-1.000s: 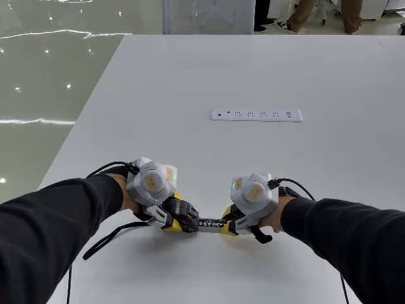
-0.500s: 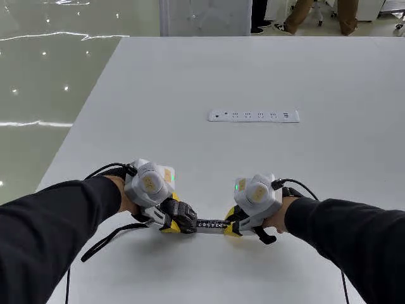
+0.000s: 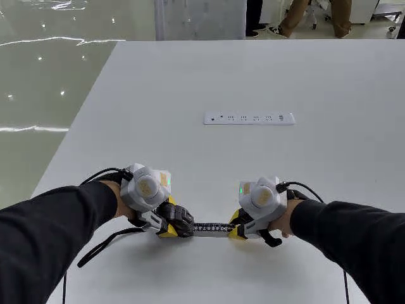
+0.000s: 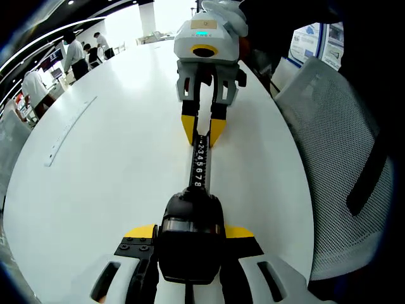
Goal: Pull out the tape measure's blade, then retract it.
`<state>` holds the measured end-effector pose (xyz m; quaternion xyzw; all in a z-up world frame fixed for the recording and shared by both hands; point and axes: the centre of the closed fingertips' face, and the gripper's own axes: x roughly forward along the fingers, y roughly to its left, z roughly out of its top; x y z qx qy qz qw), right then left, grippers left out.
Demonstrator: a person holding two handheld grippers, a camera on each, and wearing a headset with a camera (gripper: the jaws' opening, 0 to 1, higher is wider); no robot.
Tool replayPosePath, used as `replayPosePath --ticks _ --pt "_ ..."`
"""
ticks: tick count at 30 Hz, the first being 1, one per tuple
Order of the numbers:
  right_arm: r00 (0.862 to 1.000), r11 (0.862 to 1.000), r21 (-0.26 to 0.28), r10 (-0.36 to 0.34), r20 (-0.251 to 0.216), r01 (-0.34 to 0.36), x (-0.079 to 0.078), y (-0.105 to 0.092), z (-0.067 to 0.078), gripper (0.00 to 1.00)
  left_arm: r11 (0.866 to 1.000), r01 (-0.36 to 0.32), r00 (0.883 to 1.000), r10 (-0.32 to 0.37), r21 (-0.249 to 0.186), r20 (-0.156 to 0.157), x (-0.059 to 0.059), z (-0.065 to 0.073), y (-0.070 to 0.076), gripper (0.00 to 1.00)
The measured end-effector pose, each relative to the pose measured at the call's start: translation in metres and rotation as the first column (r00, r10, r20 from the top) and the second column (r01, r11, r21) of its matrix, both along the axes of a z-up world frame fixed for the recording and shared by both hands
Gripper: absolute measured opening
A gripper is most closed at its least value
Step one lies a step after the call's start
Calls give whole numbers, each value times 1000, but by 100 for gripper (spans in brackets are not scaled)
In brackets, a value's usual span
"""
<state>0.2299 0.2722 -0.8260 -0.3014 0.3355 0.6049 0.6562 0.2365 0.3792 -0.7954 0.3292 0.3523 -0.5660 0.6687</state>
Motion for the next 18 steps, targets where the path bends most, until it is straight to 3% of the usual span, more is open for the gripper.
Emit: replayPosePath --ticks 18 --pt "1000 1000 -3 -24 -6 24 0 -25 0 11 1000 -3 1000 3 -3 0 0 0 0 33"
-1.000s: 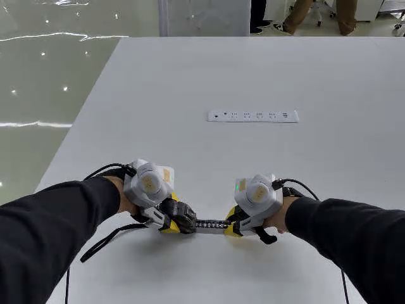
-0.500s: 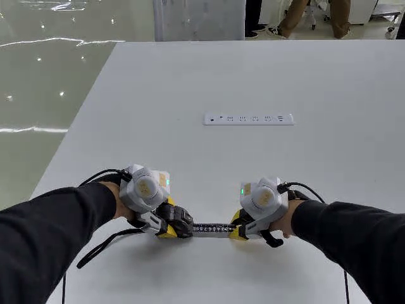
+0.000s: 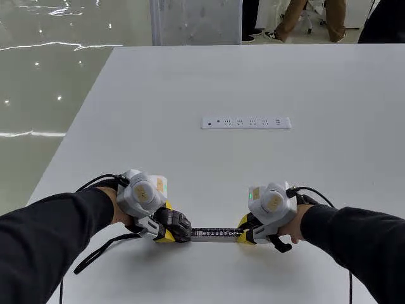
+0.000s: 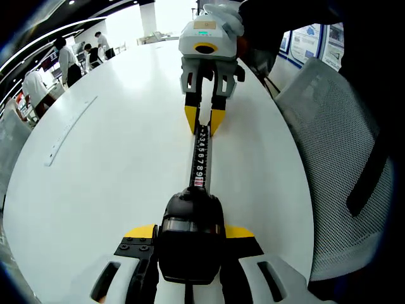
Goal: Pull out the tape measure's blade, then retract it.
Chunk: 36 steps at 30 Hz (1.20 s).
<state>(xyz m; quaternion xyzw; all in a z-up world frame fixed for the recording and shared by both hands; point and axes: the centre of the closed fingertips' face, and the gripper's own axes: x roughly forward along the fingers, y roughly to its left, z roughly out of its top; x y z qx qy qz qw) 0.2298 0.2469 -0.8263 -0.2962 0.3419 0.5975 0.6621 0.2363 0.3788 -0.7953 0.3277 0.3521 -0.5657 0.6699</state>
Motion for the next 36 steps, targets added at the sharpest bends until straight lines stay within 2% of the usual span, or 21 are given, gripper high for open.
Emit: replayPosePath --ticks 36 --pt "1000 1000 -13 -22 -16 22 -2 -35 2 11 1000 -17 1000 17 -11 -4 -1 0 -1 34"
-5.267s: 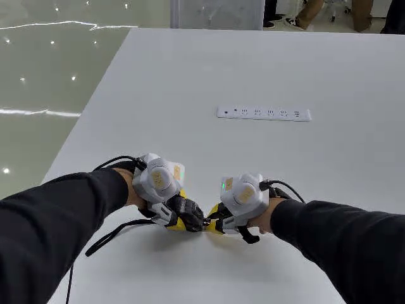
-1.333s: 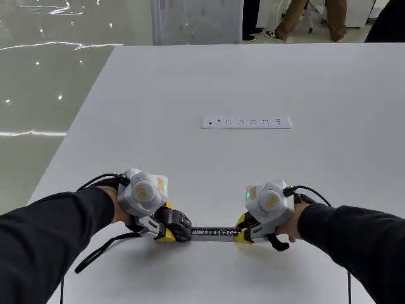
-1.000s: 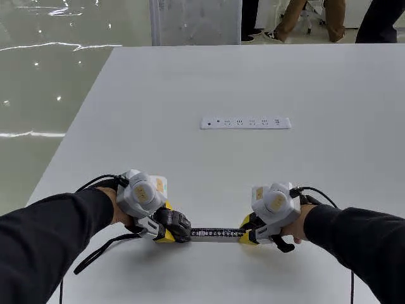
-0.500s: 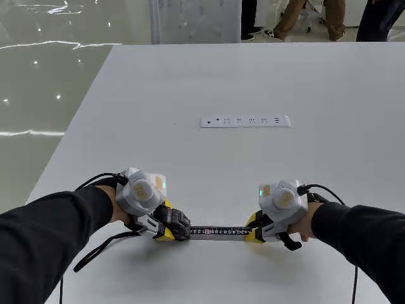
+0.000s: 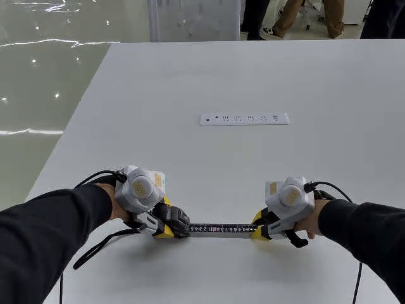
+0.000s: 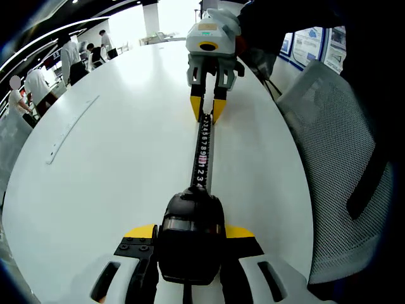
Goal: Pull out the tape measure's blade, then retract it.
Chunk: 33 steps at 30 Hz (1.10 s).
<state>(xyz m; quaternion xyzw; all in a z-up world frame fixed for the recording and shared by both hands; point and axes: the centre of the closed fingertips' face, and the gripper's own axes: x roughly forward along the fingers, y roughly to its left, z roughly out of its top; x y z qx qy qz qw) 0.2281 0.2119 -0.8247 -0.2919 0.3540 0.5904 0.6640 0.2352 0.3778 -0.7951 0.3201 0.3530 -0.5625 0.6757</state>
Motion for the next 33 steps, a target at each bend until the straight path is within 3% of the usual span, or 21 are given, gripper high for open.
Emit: replayPosePath --ticks 33 --pt "1000 999 -25 -20 5 20 2 -33 -1 11 1000 -19 1000 19 -5 -5 0 -1 1 34"
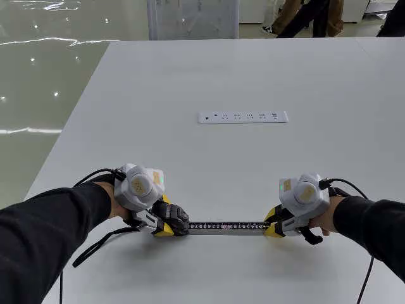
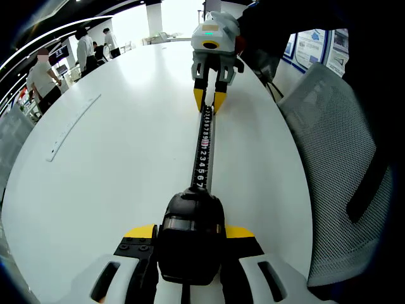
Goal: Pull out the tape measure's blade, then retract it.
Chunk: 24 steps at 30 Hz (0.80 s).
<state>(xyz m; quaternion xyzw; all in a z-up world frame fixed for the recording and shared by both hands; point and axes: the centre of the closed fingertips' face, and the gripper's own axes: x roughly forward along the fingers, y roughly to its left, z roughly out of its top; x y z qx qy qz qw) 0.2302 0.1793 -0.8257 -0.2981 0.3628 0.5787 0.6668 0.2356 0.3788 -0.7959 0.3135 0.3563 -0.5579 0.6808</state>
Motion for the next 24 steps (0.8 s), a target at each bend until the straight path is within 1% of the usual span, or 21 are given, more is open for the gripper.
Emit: replayPosePath --ticks 10,24 --pt "1000 1000 -12 -7 0 7 0 -13 0 11 1000 -4 1000 4 0 0 -1 0 0 34" --pt "1000 1000 -16 -18 1 18 0 -24 0 11 1000 -8 1000 7 -2 -3 -1 1 -1 34"
